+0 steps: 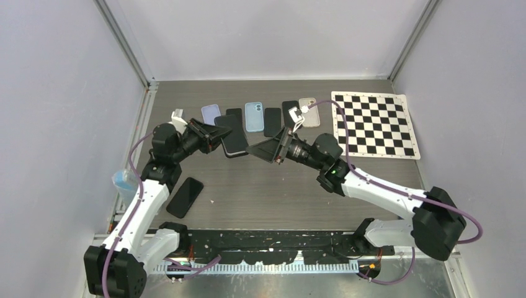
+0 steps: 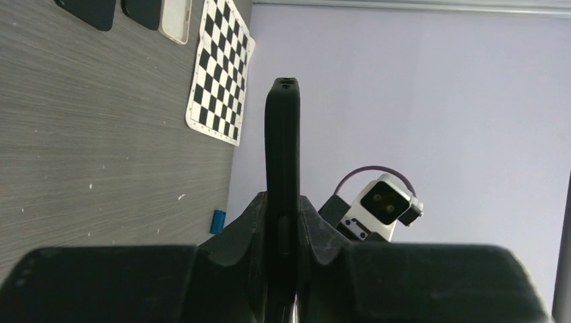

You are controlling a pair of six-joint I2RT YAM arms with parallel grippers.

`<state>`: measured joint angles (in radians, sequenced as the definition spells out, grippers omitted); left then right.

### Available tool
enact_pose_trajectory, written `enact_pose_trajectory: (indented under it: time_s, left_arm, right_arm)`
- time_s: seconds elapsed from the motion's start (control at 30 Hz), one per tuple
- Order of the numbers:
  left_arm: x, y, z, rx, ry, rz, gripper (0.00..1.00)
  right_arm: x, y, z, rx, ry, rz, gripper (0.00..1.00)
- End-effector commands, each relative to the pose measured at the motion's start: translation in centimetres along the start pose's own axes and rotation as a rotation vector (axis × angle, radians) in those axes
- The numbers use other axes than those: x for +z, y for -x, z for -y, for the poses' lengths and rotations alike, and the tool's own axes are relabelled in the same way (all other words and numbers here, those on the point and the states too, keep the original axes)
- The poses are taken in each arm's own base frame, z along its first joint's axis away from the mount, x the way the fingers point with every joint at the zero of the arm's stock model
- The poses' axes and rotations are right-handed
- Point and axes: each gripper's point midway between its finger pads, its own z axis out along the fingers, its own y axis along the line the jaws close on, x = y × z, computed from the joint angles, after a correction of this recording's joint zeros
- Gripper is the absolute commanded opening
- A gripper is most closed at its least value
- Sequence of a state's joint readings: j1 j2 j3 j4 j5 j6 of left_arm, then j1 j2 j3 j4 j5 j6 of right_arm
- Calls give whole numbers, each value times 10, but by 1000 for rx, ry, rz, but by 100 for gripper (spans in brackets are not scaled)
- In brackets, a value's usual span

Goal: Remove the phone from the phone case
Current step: Remove the phone case from the phone.

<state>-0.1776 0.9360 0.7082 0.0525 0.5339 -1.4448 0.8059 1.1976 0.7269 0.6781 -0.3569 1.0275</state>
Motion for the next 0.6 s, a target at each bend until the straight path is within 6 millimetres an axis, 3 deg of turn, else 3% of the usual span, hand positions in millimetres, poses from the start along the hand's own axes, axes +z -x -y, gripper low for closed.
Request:
enact_pose_trajectory:
  time_s: [0.0,0.27,0.57]
  left_arm:
    - [-6,4,21,-59,-59,23,0]
    - [-4,-2,19,-127,-78,-16,0]
    - [-10,-7,39,-110,-122,-45,0]
  right_arm:
    - [9,-2,-42,-35,193,-47,73]
    - [24,-3,-20,10,137,-26,70]
    - [31,-2,10,56,30,18,69]
